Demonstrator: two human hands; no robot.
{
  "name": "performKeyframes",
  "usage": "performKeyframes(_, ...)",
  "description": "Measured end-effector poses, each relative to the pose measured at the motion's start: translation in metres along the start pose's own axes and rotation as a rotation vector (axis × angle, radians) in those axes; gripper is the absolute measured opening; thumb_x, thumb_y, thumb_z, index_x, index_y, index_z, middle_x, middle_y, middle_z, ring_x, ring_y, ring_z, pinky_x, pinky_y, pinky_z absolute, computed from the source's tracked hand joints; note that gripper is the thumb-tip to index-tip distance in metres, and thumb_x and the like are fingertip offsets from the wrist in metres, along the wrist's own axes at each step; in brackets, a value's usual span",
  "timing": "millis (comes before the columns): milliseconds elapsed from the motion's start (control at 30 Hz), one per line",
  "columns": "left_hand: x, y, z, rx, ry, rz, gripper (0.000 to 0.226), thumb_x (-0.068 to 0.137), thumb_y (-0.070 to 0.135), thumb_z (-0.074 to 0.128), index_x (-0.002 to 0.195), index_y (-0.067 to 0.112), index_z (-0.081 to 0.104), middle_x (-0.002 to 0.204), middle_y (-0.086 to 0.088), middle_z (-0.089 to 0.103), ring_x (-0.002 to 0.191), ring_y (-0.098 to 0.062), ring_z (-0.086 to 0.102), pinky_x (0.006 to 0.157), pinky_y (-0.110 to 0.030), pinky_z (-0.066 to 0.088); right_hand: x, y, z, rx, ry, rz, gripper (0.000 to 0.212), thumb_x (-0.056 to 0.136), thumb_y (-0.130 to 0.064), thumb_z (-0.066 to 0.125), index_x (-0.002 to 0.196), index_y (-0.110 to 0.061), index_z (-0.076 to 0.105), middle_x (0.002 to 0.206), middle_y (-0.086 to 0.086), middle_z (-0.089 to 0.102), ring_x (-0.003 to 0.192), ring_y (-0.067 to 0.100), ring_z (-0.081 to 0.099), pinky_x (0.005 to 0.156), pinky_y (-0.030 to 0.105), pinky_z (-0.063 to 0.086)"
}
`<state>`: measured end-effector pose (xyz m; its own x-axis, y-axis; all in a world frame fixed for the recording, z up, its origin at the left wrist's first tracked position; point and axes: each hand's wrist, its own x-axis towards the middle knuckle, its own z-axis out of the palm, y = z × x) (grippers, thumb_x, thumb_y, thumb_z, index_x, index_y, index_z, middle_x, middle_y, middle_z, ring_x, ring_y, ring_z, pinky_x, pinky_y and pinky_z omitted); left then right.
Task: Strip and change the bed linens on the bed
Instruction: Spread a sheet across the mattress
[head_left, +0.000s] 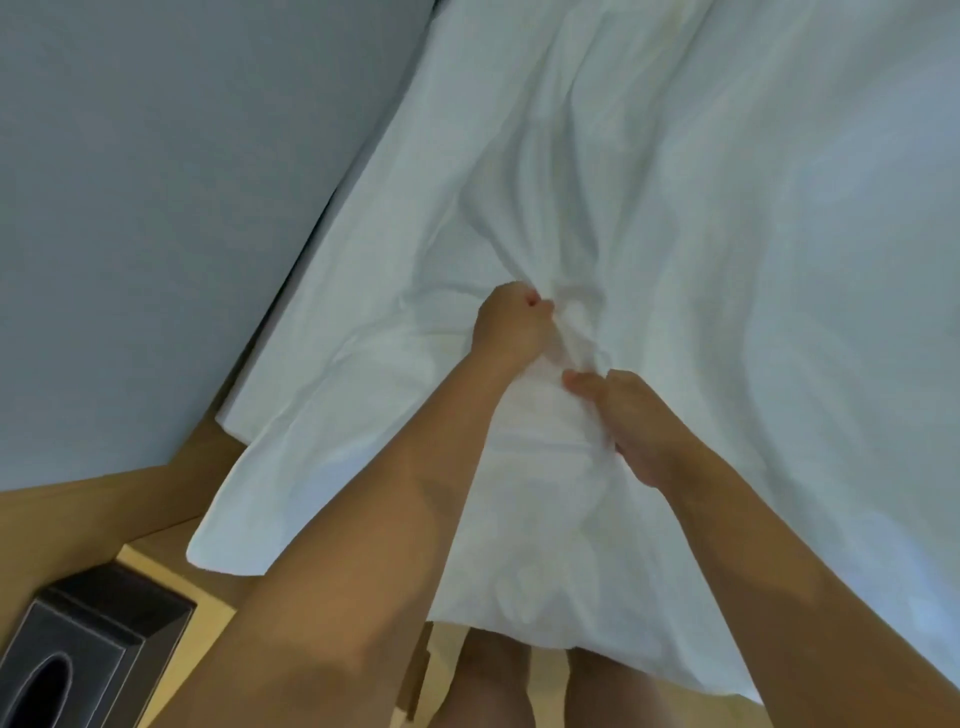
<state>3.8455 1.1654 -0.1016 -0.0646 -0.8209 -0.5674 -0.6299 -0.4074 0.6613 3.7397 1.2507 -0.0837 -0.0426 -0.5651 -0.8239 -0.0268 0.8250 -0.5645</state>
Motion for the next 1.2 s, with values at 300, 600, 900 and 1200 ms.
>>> performKeyframes(300,-0.031,0.007,0.011,0.269,-0.424,0.153,0.031,0.091,0.014,0.053,0.063,0.014,0.041,0.066,0.000,0.048,0.064,-0.015,0.047,0.065,-0.029,0.040,0.035,-0.042,-0.044,0.354,0.069,-0.002,0.032,0.087,-0.040,0.058,0.097,-0.009,0.061,0.091,0.008,0.064,0.085,0.024,0.062,0.078,0.033,0.051)
performKeyframes(600,0.028,-0.009,-0.029,0.259,0.273,0.017,0.042,0.084,0.037,0.066,0.120,0.021,0.053,0.114,0.000,0.051,0.109,-0.017,0.049,0.093,-0.028,0.040,0.064,-0.038,-0.036,-0.625,0.513,-0.426,0.066,0.089,-0.012,0.056,0.145,-0.006,0.021,0.137,0.018,0.037,0.121,0.034,0.041,0.094,0.035,0.035)
performKeyframes(900,0.062,-0.046,-0.046,0.321,-0.080,-0.340,0.092,0.058,0.081,0.061,0.127,0.022,0.048,0.110,0.011,0.055,0.100,-0.017,0.057,0.075,-0.027,0.042,0.100,-0.047,-0.022,-1.689,0.153,-0.737,0.072,0.084,-0.014,0.052,0.146,-0.012,0.016,0.149,0.012,0.016,0.142,0.033,0.005,0.115,0.048,-0.004)
performKeyframes(1200,0.035,-0.010,-0.100,-0.168,-0.116,-0.130,0.013,0.076,0.024,0.078,0.085,0.023,0.069,0.074,0.007,0.073,0.073,-0.015,0.070,0.064,-0.023,0.055,0.089,-0.109,0.008,-0.828,0.286,-0.463,0.051,0.090,-0.055,0.042,0.103,-0.007,0.055,0.109,0.011,0.052,0.104,0.030,0.050,0.083,0.035,0.039)
